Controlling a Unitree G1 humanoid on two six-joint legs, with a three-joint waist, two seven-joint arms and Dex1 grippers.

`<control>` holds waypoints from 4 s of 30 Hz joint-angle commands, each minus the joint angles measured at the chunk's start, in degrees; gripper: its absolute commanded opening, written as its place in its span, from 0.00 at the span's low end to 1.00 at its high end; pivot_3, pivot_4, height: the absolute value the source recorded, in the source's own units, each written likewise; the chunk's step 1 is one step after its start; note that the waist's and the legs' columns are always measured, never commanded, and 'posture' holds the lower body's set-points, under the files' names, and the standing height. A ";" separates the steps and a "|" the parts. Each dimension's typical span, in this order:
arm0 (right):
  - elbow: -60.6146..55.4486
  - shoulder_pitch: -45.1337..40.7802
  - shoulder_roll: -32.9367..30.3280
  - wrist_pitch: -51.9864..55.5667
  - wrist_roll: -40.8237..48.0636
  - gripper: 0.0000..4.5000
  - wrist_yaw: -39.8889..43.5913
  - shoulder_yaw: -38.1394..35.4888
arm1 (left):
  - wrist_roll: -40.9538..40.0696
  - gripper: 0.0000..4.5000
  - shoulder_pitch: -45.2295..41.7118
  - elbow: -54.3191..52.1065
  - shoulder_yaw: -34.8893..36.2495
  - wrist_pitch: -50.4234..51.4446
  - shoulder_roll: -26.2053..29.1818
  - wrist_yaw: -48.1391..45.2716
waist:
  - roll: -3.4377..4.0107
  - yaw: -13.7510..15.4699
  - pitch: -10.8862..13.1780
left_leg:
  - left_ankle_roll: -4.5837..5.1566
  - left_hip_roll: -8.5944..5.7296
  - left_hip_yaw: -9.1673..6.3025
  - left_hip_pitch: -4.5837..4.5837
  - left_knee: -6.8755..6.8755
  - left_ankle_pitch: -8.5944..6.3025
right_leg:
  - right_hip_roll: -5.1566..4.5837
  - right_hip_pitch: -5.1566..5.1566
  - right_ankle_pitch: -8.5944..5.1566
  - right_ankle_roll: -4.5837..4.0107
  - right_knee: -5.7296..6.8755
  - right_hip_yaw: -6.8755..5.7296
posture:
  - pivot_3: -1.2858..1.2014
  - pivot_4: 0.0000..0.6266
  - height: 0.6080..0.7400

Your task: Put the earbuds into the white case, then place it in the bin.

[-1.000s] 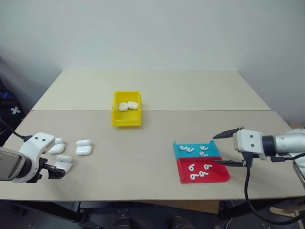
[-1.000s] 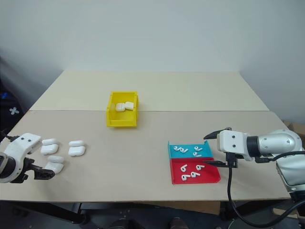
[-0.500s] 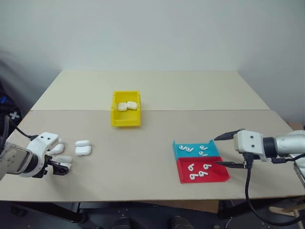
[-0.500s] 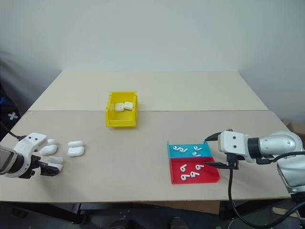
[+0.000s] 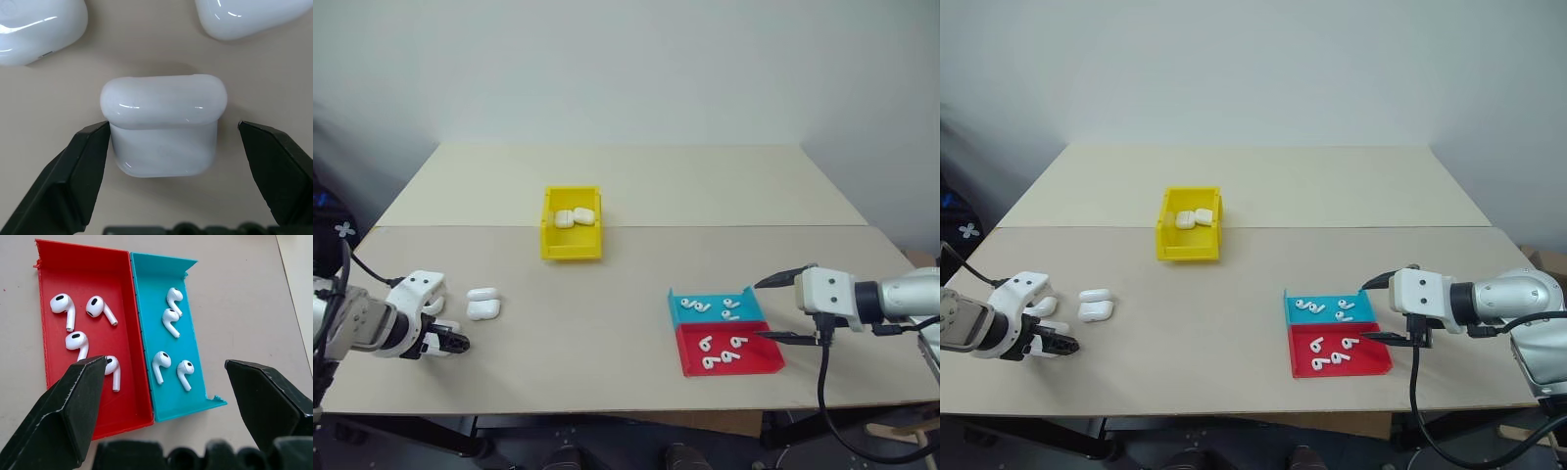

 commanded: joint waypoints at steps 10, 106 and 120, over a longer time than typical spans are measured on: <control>-1.35 -0.50 -0.56 -0.63 0.74 1.00 -0.54 -1.92 | 5.24 0.81 -1.00 0.35 -4.13 -0.38 1.30 -2.58 | 0.04 -0.13 -0.02 | 0.00 0.00 0.00 0.07 0.00 0.00 | 0.00 0.04 -0.05 0.08 0.02 0.00 | 0.52 0.24 1.00; -8.86 -17.80 0.73 8.07 -27.36 0.48 9.48 27.83 | 4.98 0.62 21.06 -14.93 1.21 -90.00 -36.68 -38.80 | 0.15 -0.08 -0.11 | 0.01 0.01 -0.02 -0.01 0.15 0.00 | 0.00 0.08 -0.08 0.12 -0.05 0.00 | 0.52 0.24 1.00; -6.38 -17.75 2.41 5.41 -30.59 0.48 9.82 27.84 | 5.56 0.62 21.42 -15.11 0.79 -89.90 -35.92 -37.54 | 0.15 -0.10 -0.11 | 0.01 0.02 -0.02 -0.01 0.15 0.00 | 0.00 0.08 -0.08 0.12 -0.05 0.00 | 0.52 0.24 1.00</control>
